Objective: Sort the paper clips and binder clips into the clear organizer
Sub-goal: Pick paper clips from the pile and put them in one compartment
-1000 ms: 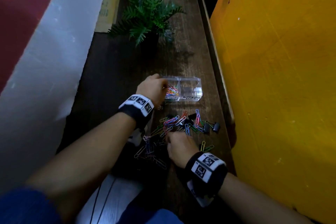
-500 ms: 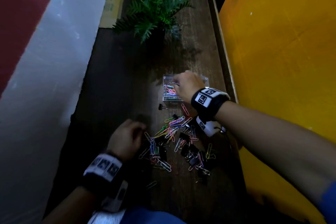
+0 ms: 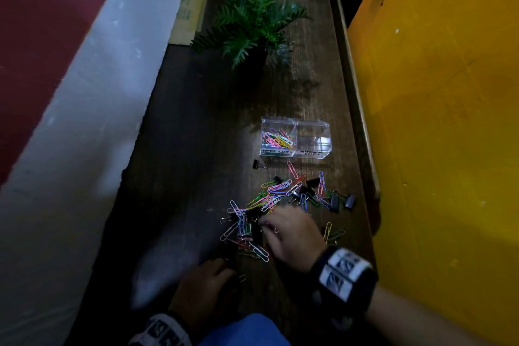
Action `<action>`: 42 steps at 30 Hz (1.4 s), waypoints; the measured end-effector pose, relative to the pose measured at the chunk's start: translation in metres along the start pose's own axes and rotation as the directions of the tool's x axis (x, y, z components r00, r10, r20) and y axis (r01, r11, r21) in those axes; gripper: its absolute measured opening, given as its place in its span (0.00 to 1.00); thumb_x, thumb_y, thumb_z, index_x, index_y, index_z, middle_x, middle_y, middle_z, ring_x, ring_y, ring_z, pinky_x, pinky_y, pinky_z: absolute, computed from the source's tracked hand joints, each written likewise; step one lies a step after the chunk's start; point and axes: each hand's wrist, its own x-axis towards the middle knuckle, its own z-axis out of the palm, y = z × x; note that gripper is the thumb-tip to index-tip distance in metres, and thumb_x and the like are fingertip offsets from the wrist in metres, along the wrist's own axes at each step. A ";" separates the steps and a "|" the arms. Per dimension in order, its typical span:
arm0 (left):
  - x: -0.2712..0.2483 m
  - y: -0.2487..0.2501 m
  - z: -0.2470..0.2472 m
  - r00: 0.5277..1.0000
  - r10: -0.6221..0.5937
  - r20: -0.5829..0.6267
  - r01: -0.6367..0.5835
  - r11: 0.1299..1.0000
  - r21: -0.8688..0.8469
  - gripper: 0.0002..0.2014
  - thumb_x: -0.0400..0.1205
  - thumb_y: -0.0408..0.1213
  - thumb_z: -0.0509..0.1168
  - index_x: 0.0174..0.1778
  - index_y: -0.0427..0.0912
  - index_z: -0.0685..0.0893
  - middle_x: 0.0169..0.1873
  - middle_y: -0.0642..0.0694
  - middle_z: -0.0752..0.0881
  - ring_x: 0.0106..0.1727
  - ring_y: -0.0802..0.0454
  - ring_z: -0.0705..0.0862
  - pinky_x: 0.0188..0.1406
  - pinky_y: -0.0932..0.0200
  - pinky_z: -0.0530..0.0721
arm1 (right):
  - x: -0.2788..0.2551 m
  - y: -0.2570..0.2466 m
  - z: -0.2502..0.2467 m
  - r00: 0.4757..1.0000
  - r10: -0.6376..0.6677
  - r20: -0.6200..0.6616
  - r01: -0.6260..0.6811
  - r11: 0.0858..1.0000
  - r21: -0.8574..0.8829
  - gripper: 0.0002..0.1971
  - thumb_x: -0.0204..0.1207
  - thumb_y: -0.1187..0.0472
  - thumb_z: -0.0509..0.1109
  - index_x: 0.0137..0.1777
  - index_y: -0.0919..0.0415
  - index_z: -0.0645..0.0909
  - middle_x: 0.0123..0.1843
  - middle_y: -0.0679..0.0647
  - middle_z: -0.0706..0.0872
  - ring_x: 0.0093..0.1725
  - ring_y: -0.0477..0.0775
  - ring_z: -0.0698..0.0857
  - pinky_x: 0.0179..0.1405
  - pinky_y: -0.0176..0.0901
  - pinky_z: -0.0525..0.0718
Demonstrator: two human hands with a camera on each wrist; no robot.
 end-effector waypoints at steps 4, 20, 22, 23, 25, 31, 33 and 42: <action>-0.002 0.005 0.006 0.999 -0.033 -0.020 0.034 0.999 0.031 0.11 0.69 0.51 0.59 0.40 0.55 0.84 0.33 0.56 0.82 0.32 0.58 0.81 0.28 0.65 0.74 | -0.056 -0.012 0.026 0.985 -0.029 0.171 0.050 0.992 -0.114 0.14 0.70 0.51 0.61 0.52 0.49 0.83 0.40 0.47 0.81 0.38 0.50 0.79 0.34 0.41 0.78; 0.004 0.015 0.013 0.999 -0.034 -0.033 0.034 0.999 0.008 0.05 0.74 0.49 0.59 0.40 0.54 0.74 0.38 0.56 0.77 0.37 0.58 0.74 0.36 0.64 0.68 | -0.098 -0.015 0.020 0.965 0.114 0.235 -0.087 0.988 -0.125 0.08 0.70 0.48 0.67 0.44 0.46 0.85 0.46 0.45 0.81 0.41 0.45 0.79 0.36 0.37 0.82; 0.008 0.012 0.012 0.999 -0.030 -0.033 0.030 1.000 0.000 0.06 0.73 0.49 0.58 0.43 0.55 0.73 0.38 0.57 0.80 0.37 0.59 0.76 0.35 0.66 0.74 | -0.098 -0.015 0.021 0.966 0.146 0.211 -0.123 0.985 -0.120 0.09 0.71 0.48 0.65 0.44 0.48 0.84 0.44 0.44 0.81 0.40 0.45 0.79 0.37 0.38 0.81; 0.011 0.011 0.012 0.999 -0.028 -0.027 0.029 0.999 0.023 0.07 0.73 0.49 0.57 0.44 0.56 0.73 0.37 0.58 0.81 0.37 0.59 0.78 0.31 0.65 0.78 | -0.096 -0.015 0.021 0.966 0.163 0.200 -0.140 0.982 -0.125 0.08 0.71 0.49 0.67 0.44 0.48 0.83 0.43 0.45 0.81 0.39 0.46 0.79 0.37 0.38 0.81; 0.016 0.011 0.008 1.000 -0.024 -0.004 0.024 0.997 0.075 0.09 0.71 0.51 0.56 0.45 0.57 0.73 0.35 0.61 0.82 0.33 0.61 0.81 0.24 0.66 0.79 | -0.091 -0.016 0.023 0.966 0.181 0.187 -0.156 0.978 -0.141 0.09 0.67 0.50 0.73 0.46 0.48 0.83 0.41 0.45 0.81 0.38 0.47 0.79 0.36 0.39 0.80; 0.021 0.010 0.002 0.999 0.024 0.032 -0.027 0.996 0.085 0.12 0.69 0.53 0.56 0.47 0.58 0.74 0.35 0.64 0.84 0.32 0.63 0.82 0.25 0.68 0.79 | -0.069 -0.028 0.025 0.941 0.239 0.239 -0.185 0.956 -0.228 0.10 0.63 0.51 0.78 0.41 0.52 0.84 0.40 0.48 0.82 0.39 0.51 0.81 0.37 0.43 0.81; 0.018 0.008 0.001 0.999 0.017 0.047 -0.019 0.999 0.044 0.13 0.70 0.53 0.58 0.49 0.58 0.74 0.37 0.61 0.85 0.35 0.59 0.83 0.27 0.65 0.81 | -0.066 -0.030 0.024 0.922 0.289 0.256 -0.236 0.947 -0.218 0.08 0.67 0.56 0.75 0.44 0.56 0.84 0.43 0.51 0.82 0.43 0.54 0.82 0.42 0.47 0.81; 0.034 -0.002 -0.002 0.998 0.016 0.059 -0.023 0.991 0.130 0.17 0.71 0.55 0.56 0.54 0.60 0.79 0.44 0.58 0.86 0.38 0.57 0.85 0.26 0.62 0.84 | -0.065 -0.039 0.021 0.903 0.347 0.254 -0.381 0.919 0.098 0.07 0.80 0.60 0.58 0.57 0.51 0.70 0.47 0.53 0.84 0.46 0.56 0.84 0.47 0.51 0.83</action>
